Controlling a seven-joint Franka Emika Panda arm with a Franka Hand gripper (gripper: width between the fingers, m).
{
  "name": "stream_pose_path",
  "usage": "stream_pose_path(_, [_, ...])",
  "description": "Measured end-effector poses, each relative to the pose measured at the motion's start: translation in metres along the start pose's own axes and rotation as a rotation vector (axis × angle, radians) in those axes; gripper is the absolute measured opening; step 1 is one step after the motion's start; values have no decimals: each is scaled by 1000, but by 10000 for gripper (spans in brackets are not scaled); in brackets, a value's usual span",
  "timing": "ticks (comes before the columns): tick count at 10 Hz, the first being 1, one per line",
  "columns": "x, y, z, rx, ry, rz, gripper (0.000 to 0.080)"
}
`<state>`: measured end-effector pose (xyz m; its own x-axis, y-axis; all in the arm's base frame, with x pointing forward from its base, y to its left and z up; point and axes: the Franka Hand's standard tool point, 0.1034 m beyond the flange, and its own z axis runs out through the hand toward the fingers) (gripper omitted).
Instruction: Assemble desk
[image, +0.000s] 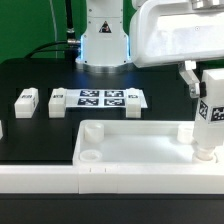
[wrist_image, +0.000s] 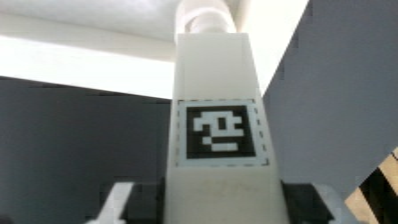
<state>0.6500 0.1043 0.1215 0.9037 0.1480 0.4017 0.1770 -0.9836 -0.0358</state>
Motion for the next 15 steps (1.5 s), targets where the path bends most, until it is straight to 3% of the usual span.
stream_pose_path(5, [-5,-3,12,-3,16,3,291])
stream_pose_path(7, [-3,-4,13,-27,111,15,291])
stream_pose_path(10, [-3,-4,13,-35,113,7,291])
stream_pose_path(11, [-3,-4,13,-35,113,7,479])
stream_pose_path(12, [-3,-4,13,-35,113,6,591])
stream_pose_path(15, [-3,-4,13,-35,113,6,647])
